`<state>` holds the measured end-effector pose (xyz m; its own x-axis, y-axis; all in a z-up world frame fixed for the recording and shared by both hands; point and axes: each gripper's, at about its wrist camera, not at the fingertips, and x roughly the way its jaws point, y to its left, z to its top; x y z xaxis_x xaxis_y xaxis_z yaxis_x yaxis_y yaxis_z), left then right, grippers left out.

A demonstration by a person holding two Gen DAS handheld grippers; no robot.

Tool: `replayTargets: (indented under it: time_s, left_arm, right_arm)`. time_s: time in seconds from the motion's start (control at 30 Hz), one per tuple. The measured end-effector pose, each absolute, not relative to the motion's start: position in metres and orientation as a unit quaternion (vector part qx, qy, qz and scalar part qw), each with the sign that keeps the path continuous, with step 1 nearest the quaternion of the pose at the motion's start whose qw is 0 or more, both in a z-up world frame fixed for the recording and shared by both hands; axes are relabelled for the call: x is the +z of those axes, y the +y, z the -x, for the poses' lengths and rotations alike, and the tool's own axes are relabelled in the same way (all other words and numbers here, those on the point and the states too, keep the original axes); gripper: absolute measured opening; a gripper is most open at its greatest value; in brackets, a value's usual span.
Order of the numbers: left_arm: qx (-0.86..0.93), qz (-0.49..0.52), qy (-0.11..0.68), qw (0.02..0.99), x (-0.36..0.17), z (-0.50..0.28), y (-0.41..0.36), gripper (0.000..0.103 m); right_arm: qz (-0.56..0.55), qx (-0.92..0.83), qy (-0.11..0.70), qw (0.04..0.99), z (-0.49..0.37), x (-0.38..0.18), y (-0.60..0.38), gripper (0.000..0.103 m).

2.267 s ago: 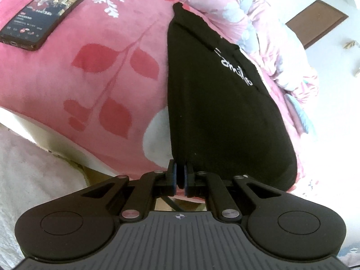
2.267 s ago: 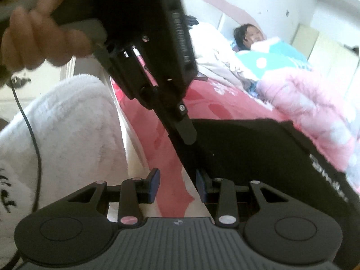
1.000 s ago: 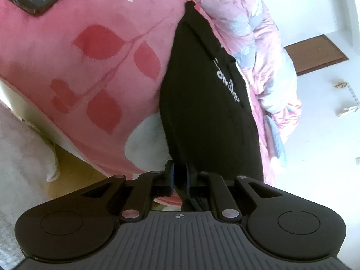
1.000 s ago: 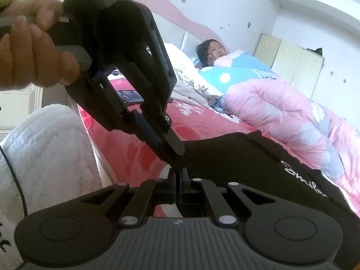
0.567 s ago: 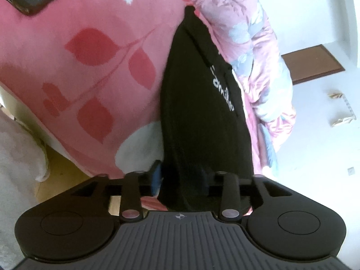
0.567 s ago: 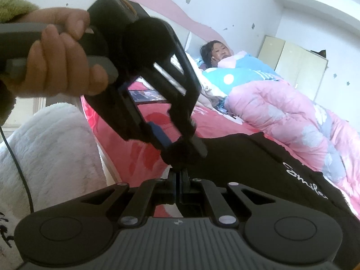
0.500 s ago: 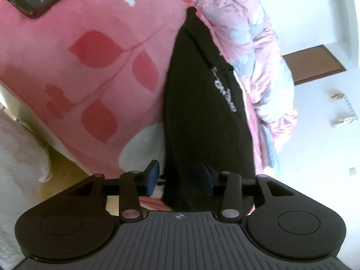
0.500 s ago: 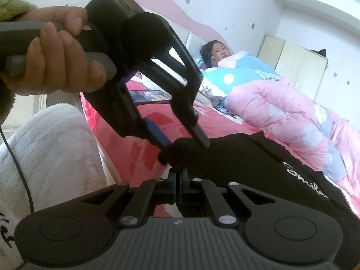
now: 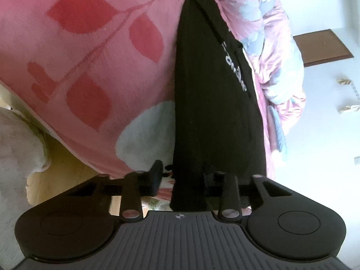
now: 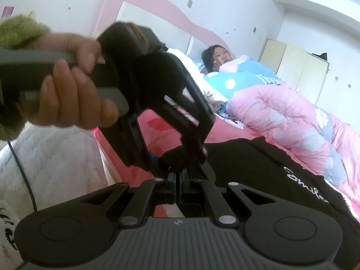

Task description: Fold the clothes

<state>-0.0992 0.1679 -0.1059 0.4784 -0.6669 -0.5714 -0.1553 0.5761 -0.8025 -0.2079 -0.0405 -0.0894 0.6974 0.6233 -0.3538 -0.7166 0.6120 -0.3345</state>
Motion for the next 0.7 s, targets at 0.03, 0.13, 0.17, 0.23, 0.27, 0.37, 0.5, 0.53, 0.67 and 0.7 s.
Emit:
replayTargets:
  time_s: [0.03, 0.13, 0.17, 0.23, 0.27, 0.37, 0.5, 0.53, 0.67, 0.7]
  left_arm:
    - [-0.174, 0.425, 0.482, 0.746, -0.107, 0.1, 0.167, 0.015]
    - [-0.172, 0.413, 0.488, 0.749, -0.108, 0.099, 0.164, 0.007]
    - [-0.17, 0.409, 0.491, 0.75, -0.108, 0.099, 0.163, 0.007]
    - [-0.167, 0.399, 0.496, 0.753, -0.109, 0.098, 0.161, 0.005]
    - [-0.165, 0.395, 0.499, 0.754, -0.109, 0.097, 0.16, 0.005]
    - [-0.159, 0.38, 0.507, 0.757, -0.11, 0.096, 0.157, 0.005]
    - [-0.152, 0.361, 0.517, 0.761, -0.11, 0.094, 0.152, 0.005]
    - [-0.151, 0.356, 0.519, 0.762, -0.11, 0.094, 0.15, 0.005]
    - [-0.147, 0.335, 0.528, 0.766, -0.108, 0.092, 0.142, 0.005]
    - [-0.146, 0.33, 0.53, 0.767, -0.108, 0.091, 0.14, 0.005]
  right_arm:
    - [0.222, 0.381, 0.108, 0.891, 0.207, -0.088, -0.043, 0.001]
    - [0.199, 0.396, 0.129, 0.887, 0.203, -0.084, -0.049, 0.003]
    - [0.191, 0.402, 0.136, 0.885, 0.202, -0.083, -0.052, 0.004]
    - [0.155, 0.414, 0.174, 0.88, 0.193, -0.079, -0.067, 0.015]
    - [0.136, 0.42, 0.194, 0.876, 0.189, -0.077, -0.075, 0.018]
    - [0.057, 0.405, 0.245, 0.879, 0.171, -0.069, -0.119, 0.029]
    - [-0.06, 0.323, 0.293, 0.898, 0.142, -0.056, -0.206, 0.033]
    - [-0.073, 0.304, 0.301, 0.901, 0.139, -0.055, -0.228, 0.034]
    - [-0.115, 0.226, 0.329, 0.91, 0.132, -0.051, -0.317, 0.041]
    - [-0.125, 0.207, 0.335, 0.91, 0.13, -0.05, -0.34, 0.041]
